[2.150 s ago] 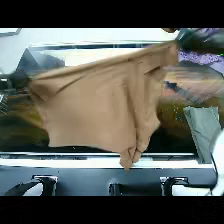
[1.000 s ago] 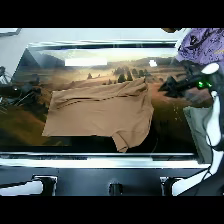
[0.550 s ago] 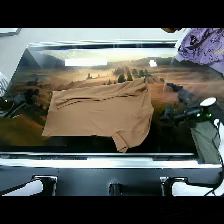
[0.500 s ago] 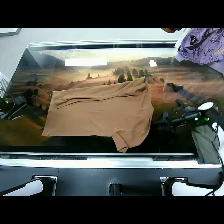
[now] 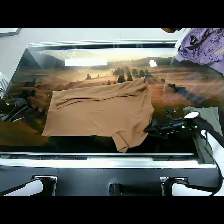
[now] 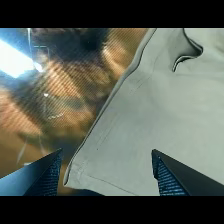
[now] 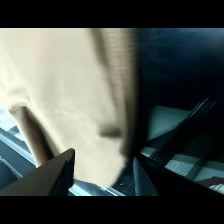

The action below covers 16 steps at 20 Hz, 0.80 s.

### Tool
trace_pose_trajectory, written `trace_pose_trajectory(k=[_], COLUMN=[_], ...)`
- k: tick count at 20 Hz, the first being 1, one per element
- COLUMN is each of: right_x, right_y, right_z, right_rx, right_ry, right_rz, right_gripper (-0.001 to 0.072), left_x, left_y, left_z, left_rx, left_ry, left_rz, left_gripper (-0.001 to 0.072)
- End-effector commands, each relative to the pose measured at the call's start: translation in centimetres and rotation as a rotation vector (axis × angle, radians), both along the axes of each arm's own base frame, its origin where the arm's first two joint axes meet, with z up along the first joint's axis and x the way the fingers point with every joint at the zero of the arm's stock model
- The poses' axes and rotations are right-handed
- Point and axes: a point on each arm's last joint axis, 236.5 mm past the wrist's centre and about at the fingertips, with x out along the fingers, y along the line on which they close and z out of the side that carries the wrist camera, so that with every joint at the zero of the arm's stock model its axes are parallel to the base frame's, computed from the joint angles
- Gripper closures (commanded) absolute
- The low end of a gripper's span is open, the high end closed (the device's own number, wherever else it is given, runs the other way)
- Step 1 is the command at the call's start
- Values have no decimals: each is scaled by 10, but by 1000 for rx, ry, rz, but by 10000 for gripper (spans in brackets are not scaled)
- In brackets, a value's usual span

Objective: Fold the clothes and pants, and hang the long-sleeved shirts on hangers.

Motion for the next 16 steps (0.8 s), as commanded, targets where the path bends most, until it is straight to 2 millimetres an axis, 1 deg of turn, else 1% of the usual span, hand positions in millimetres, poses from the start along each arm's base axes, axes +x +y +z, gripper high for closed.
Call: trace_pose_trajectory(k=[1, 3, 4, 5, 6, 8, 9, 10, 12, 14, 16], right_x=[-2, 1, 1, 0, 0, 0, 0, 0, 0, 0, 0], right_y=[4, 2, 2, 2, 2, 2, 2, 2, 2, 2, 2], right_z=[-13, -15, -15, -15, -14, -14, -14, -14, -14, -14, -14], right_rx=[-68, -75, -75, -76, -76, -76, -75, -75, -74, -75, -75], right_ry=[3, -3, -3, -3, -3, -2, -3, -2, -2, -2, -5], right_rz=[12, 5, 5, 7, 8, 8, 9, 10, 10, 9, 11], right_gripper=[330, 509, 608, 685, 687, 687, 687, 687, 687, 687, 687], left_x=[-6, -12, -14, -16, -23, -48, -60, -68, -76, -85, -92], left_y=[-3, -5, -4, 0, 8, 24, 24, 17, 3, -5, -10], left_z=[-1, -2, -3, -3, -5, -19, -29, -38, -52, -66, -80], left_rx=[-11, -24, -26, -23, -18, -47, -102, -192, -350, -415, -429], left_ry=[23, 48, 53, 58, 65, 88, 82, 51, -23, -34, -11], left_rz=[-5, -10, -6, 1, 15, 72, 97, 110, 131, 139, 131], left_gripper=[90, 90, 91, 90, 91, 91, 91, 91, 91, 91, 91])
